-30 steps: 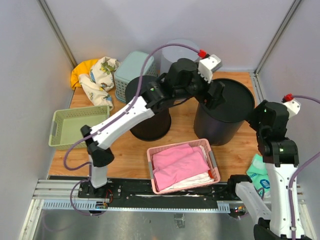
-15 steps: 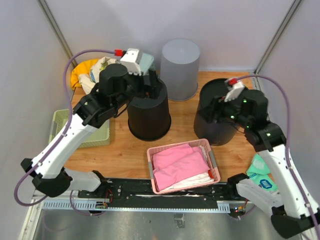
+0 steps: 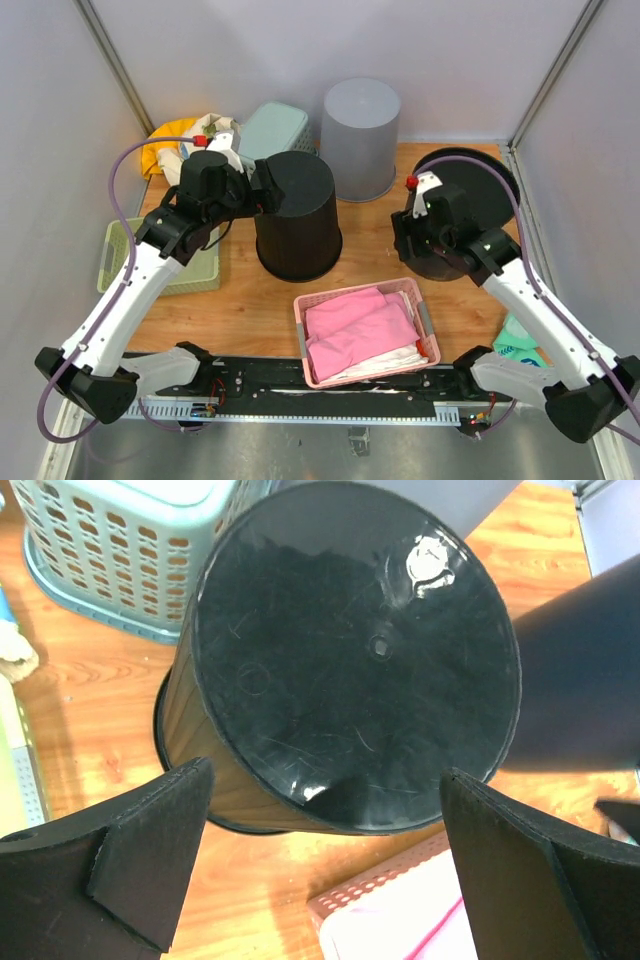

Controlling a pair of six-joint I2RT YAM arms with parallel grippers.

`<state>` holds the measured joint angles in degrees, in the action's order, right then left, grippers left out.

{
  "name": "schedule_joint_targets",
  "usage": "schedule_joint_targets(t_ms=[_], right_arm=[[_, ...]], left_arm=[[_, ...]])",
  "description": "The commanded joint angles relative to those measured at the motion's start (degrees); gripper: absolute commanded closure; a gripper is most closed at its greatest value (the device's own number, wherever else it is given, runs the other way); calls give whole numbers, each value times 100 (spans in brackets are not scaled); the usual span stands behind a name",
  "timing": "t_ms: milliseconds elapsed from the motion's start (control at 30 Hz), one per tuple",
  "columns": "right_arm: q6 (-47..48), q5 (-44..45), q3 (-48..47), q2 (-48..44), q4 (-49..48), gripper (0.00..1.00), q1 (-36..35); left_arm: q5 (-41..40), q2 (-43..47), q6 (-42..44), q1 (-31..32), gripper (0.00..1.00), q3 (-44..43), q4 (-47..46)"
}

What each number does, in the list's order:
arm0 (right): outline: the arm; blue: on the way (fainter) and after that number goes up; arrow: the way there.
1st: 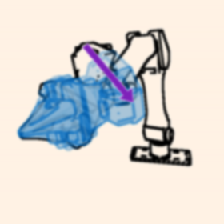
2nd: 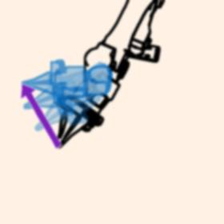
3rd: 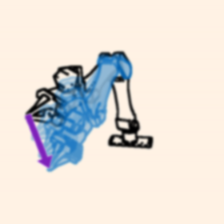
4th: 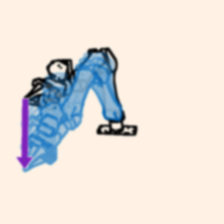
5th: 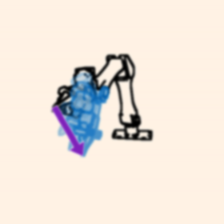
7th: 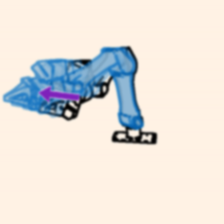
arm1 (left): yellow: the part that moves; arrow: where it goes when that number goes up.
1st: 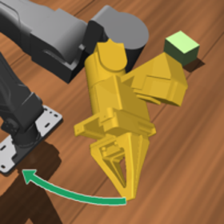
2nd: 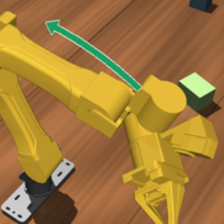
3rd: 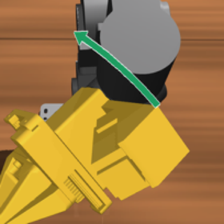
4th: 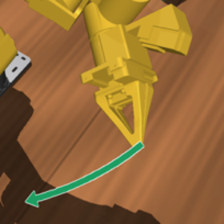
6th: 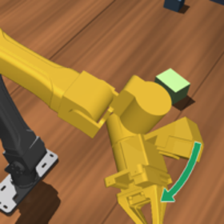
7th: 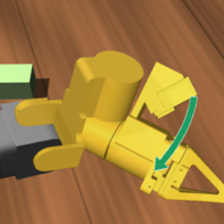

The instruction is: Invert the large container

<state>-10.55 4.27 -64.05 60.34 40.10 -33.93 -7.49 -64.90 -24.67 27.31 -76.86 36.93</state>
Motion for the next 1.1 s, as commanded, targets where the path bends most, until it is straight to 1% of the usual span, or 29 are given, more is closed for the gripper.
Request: schedule_joint_targets(t_ms=[0, 100, 167, 233, 333, 433, 500, 600, 700, 833, 967, 1067], right_arm=[[414, 922, 0, 465, -571, 29, 1008], [330, 680, -214, 964, -1208, 29, 1650], [299, 495, -500, 1513, -1528, 30, 1942], [367, 550, -876, 2053, -1783, 30, 2086], [329, 378, -1755, 2747, -1527, 30, 2277], [280, -121, -2182, 2894, -1059, 30, 2303], [173, -473, -2036, 2664, -977, 30, 2295], [-37, -980, -1469, 2075, -1119, 30, 2297], [-235, -1268, -913, 1453, -1259, 30, 2302], [-358, -1116, -459, 642, -1123, 30, 2302], [-481, -848, -203, 8, -922, 30, 2302], [-488, -724, -270, -308, -723, 30, 2296]], left_arm=[[443, -9, -85, -162, 1, 168, -463], [627, -55, -58, -226, 1, 280, -623], [711, -94, -55, -243, 1, 300, -651], [750, -134, -40, -252, 1, 324, -663], [831, -161, -21, -266, 1, 344, -672], [863, -209, -6, -310, 1, 371, -682], [977, -261, -21, -337, 1, 418, -782], [1271, -417, -62, -340, 1, 475, -990], [1613, -616, -57, -339, 1, 497, -1182], [2458, -892, -301, -281, 1, 597, -1591], [2757, -1250, -628, 203, 1, 730, -2400], [2827, -1840, -679, 768, 1, 399, -2622]])
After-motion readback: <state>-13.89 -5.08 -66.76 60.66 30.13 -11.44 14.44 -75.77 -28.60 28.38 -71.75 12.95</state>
